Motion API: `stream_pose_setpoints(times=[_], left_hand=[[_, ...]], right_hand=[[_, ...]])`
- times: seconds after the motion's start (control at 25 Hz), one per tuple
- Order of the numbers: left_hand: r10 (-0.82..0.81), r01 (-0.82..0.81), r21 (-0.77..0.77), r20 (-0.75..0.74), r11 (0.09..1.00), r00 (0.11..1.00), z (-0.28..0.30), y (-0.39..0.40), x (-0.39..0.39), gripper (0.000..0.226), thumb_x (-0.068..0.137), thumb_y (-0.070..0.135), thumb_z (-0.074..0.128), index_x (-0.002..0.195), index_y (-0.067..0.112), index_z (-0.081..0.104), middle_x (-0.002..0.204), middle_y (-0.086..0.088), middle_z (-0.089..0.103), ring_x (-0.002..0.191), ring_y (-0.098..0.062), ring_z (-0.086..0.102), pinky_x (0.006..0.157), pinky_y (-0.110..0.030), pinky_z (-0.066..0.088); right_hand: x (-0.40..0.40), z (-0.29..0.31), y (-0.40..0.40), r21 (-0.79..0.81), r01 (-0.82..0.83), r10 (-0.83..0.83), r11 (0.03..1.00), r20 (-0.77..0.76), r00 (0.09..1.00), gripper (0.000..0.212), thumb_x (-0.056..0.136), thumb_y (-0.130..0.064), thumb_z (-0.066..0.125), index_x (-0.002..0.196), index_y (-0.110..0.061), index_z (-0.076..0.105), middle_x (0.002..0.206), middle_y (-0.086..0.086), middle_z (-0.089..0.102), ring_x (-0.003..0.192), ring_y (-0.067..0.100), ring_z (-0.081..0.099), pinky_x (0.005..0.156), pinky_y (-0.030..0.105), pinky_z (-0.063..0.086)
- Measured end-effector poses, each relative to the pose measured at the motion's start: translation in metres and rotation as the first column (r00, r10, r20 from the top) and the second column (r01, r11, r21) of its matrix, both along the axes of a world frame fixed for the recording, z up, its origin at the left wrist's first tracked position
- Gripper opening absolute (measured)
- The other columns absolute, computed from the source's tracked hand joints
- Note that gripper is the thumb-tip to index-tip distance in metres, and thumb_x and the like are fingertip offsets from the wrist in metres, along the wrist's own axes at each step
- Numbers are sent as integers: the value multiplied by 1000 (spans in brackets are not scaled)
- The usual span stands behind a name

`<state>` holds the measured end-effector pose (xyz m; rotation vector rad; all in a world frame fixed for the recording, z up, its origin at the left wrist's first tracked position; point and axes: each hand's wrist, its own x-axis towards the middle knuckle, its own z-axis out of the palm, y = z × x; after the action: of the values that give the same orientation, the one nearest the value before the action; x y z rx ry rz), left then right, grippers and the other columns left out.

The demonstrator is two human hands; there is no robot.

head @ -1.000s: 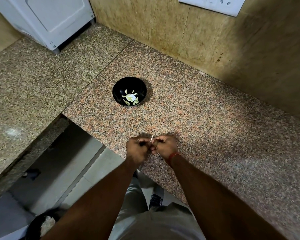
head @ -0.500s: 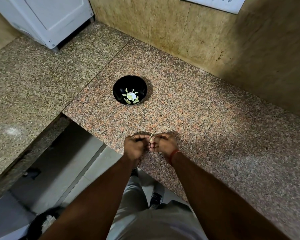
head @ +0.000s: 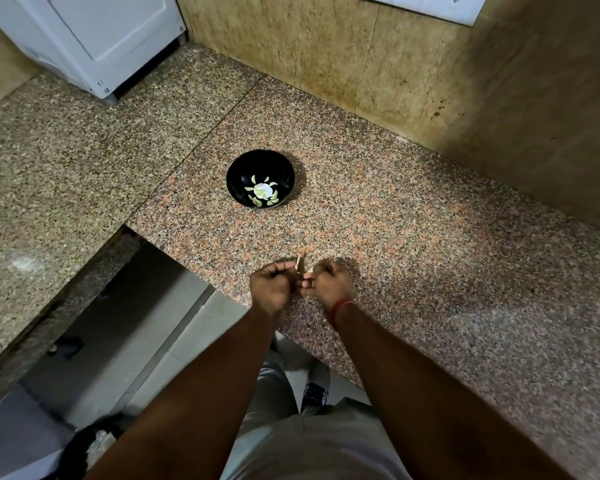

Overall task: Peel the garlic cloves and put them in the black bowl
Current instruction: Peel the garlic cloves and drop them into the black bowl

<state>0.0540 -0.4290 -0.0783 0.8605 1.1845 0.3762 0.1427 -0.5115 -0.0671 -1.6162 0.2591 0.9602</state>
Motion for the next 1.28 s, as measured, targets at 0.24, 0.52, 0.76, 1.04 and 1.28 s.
stream_pose_setpoints(times=[0.24, 0.52, 0.76, 1.04, 1.28], left_hand=[[-79, 78, 65, 8, 995, 997, 0, 8, -6, 12, 90, -11, 67, 97, -4, 74, 86, -20, 74, 71, -27, 68, 69, -40, 62], [-173, 184, 169, -76, 968, 982, -1, 6, -7, 14, 86, -12, 70, 99, -6, 74, 99, -24, 74, 77, -27, 69, 65, -28, 59], [-279, 406, 387, -343, 828, 897, 2, 8, 0, 24, 86, -7, 73, 95, 15, 78, 93, 7, 75, 79, -1, 70, 67, -10, 55], [-326, 442, 405, -325, 800, 888, 2, -9, -23, 21, 84, 2, 80, 91, 21, 77, 88, 6, 77, 76, -8, 72, 72, -22, 59], [-334, 362, 150, -184, 920, 924, 6, -31, -35, 13, 90, -5, 71, 82, 4, 74, 71, -20, 71, 62, -27, 63, 56, -36, 55]], right_hand=[[12, -3, -10, -155, -228, 254, 961, 176, 951, 9, 99, -3, 61, 95, -6, 69, 89, 19, 73, 70, 25, 74, 72, 46, 65], [12, -2, -4, -213, -291, 333, 933, 201, 921, 12, 95, -5, 67, 87, -12, 72, 85, 13, 75, 76, 28, 76, 70, 44, 65], [11, -4, -17, -132, -247, 266, 960, 157, 951, 9, 94, 0, 66, 99, -6, 71, 92, 15, 74, 74, 25, 74, 70, 40, 65], [6, 3, -37, -18, -315, 314, 949, 147, 938, 23, 92, 9, 62, 104, -7, 73, 98, 16, 75, 74, 23, 73, 74, 40, 65], [-8, -6, -59, -74, -429, 434, 900, 227, 872, 15, 90, 2, 71, 94, -11, 77, 89, 11, 77, 69, 15, 68, 64, 31, 61]])
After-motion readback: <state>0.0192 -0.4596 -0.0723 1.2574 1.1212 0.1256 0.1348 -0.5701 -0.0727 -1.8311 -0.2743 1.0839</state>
